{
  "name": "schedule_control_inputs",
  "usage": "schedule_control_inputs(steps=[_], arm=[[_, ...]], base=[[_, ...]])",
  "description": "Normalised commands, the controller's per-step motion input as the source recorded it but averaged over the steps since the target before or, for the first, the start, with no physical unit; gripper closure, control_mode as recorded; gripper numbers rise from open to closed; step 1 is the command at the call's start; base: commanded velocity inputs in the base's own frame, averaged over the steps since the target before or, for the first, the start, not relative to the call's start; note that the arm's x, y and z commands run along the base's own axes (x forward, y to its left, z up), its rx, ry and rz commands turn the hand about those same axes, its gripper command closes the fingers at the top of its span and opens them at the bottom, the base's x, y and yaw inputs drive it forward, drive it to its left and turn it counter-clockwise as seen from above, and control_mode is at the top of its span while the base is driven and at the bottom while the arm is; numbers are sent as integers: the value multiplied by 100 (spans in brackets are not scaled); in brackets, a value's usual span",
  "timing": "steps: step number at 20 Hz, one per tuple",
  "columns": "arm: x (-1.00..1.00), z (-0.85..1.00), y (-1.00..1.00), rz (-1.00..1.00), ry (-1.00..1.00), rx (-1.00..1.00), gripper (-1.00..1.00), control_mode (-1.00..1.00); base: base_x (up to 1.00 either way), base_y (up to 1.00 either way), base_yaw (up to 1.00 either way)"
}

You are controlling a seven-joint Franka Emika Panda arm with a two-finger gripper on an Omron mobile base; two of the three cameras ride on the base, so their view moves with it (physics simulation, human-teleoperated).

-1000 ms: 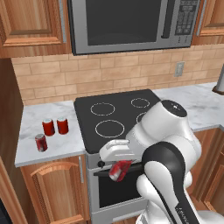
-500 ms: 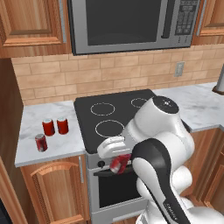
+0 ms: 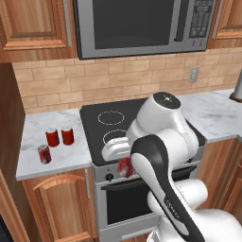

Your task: Four empty soda cans are scattered around the kitchen. Gather all the cans and cluster them next to the stove for recycling.

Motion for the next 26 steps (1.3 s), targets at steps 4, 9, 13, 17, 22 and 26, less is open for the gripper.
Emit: schedule_control_inputs(steps=[4,9,13,17,22,26], arm=[[32,-10,7,3,-3,-5,100,-100],[35,-12,10,4,-5,-5,100,-100],[28,-14,13,5,-9,-1,100,-100],[29,-1,19,6,-7,0,100,-100],[44,-1,26,5,0,0,100,-100],[49,-4,29,3,1,0,100,-100]], base=[[0,0,0],[0,0,0],[0,0,0],[0,0,0],[0,0,0],[0,0,0]])
